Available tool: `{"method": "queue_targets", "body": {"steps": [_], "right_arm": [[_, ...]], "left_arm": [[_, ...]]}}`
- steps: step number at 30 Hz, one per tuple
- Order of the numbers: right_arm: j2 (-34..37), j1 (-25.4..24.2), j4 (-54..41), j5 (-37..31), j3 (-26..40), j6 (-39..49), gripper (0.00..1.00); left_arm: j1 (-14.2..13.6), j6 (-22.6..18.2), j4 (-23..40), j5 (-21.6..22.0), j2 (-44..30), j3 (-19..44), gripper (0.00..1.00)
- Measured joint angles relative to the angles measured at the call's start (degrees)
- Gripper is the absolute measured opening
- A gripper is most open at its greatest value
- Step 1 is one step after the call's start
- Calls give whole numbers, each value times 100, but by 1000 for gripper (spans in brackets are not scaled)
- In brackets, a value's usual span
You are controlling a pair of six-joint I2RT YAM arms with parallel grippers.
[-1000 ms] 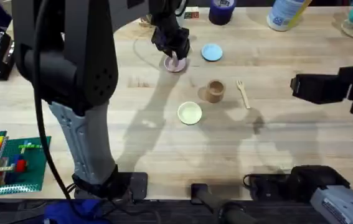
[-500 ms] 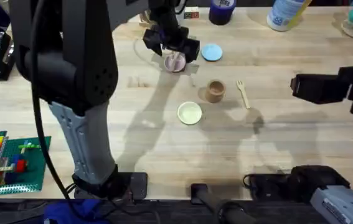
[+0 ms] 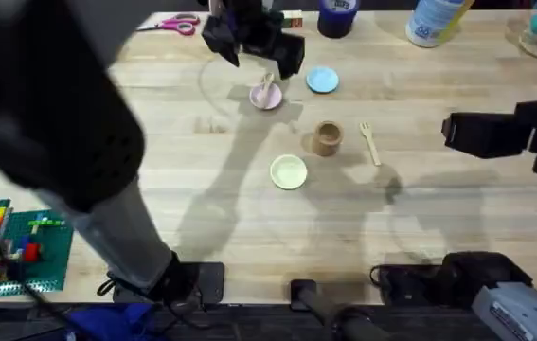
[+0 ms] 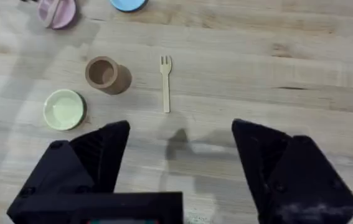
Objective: Pick up a utensil and set it on the pink plate, then put the other utensil in the container.
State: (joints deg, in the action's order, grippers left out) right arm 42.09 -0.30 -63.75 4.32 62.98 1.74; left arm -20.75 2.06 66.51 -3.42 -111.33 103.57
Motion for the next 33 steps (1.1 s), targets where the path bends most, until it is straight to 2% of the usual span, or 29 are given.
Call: {"method": "queue_targets", "body": {"steps": [7,12,17,24,25,26,33], "right_arm": [[1,0,0,0,0,0,998],[0,0,0,0,0,0,997],[-1,0,0,0,0,0,998],[0,0,0,0,0,0,998],[0,0,0,-1,0,0,998],[-1,0,0,0,0,0,998],[0,0,0,-1,0,0,998]], "left_arm": [[0,-119,615,0,690,11,995],[0,-185,744,0,1089,-128,995],[0,-270,725,0,1916,-709,995],[0,-325,485,0,3380,-1858,995],[0,-335,465,-1,3608,-2038,995],[0,-337,467,0,4222,-2498,995],[0,-338,473,0,5550,-3169,995]]}}
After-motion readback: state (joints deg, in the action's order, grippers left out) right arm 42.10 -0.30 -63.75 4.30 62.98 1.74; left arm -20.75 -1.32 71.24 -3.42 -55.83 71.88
